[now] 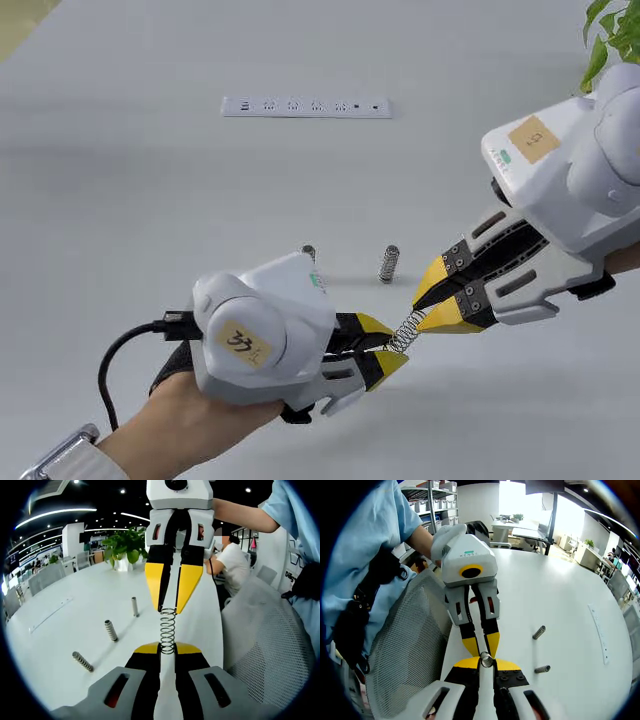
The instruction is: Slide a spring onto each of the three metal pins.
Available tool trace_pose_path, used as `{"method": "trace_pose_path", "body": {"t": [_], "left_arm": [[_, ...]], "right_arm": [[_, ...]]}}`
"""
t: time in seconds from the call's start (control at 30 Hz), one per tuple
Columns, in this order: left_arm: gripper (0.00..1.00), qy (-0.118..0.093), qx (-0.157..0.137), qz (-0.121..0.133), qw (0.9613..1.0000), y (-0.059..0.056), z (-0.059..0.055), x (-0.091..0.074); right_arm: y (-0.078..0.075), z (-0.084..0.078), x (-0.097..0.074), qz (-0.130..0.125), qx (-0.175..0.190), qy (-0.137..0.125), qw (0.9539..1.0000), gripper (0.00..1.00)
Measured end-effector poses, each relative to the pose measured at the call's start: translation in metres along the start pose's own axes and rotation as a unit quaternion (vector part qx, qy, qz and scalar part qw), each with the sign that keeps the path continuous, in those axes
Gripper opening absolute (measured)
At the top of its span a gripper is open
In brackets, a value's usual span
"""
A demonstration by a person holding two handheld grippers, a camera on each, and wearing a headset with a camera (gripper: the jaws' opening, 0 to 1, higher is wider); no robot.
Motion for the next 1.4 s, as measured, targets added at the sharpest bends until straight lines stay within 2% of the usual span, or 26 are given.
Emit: {"method": "trace_pose_path", "body": {"t": [0.23, 0.53, 0.57, 0.7, 0.73, 0.9, 1.03, 1.3, 1.4], "left_arm": [[0.06, -0.004, -0.003, 0.000, 1.0000, 0.000, 0.002, 0.001], [0.06, -0.012, 0.016, -0.002, 0.9998, -0.002, 0.004, 0.000], [0.06, -0.013, 0.017, -0.002, 0.9998, -0.003, 0.004, 0.001], [0.06, -0.015, 0.017, -0.003, 0.9997, -0.002, 0.005, 0.001], [0.06, -0.015, 0.016, -0.004, 0.9998, -0.002, 0.005, 0.001], [0.06, -0.011, 0.020, -0.008, 0.9997, -0.004, 0.006, 0.003], [0.06, -0.011, 0.023, -0.014, 0.9996, -0.006, 0.008, 0.004], [0.06, -0.015, 0.023, -0.013, 0.9995, -0.007, 0.010, 0.005], [0.06, -0.018, 0.022, -0.012, 0.9995, -0.007, 0.012, 0.005]], "right_arm": [[0.002, 0.002, -0.001, -0.003, -0.004, 0.002, 1.0000, 0.05], [0.003, 0.002, -0.004, 0.003, -0.010, 0.005, 0.9999, 0.06], [0.003, 0.002, -0.004, 0.002, -0.013, 0.005, 0.9999, 0.07], [0.004, 0.001, -0.005, -0.001, -0.020, 0.009, 0.9998, 0.27], [0.003, 0.001, -0.005, -0.002, -0.025, 0.011, 0.9996, 0.28], [0.005, 0.000, -0.006, 0.002, -0.034, 0.024, 0.9991, 0.28], [0.004, -0.004, -0.005, 0.011, -0.049, 0.046, 0.9977, 0.26], [0.004, -0.004, 0.001, 0.025, -0.057, 0.061, 0.9961, 0.23], [0.003, -0.004, 0.004, 0.029, -0.061, 0.068, 0.9954, 0.19]]}}
Point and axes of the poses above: the centre of the closed fingertips' face, and the gripper's own axes: x roughly forward along the fingers, y roughly to its left, z roughly out of its top, the point moved 7 cm from there along -x, roughly backward along the fingers, and after that the axes turned 3 degrees about x, right-handed, at the moved point
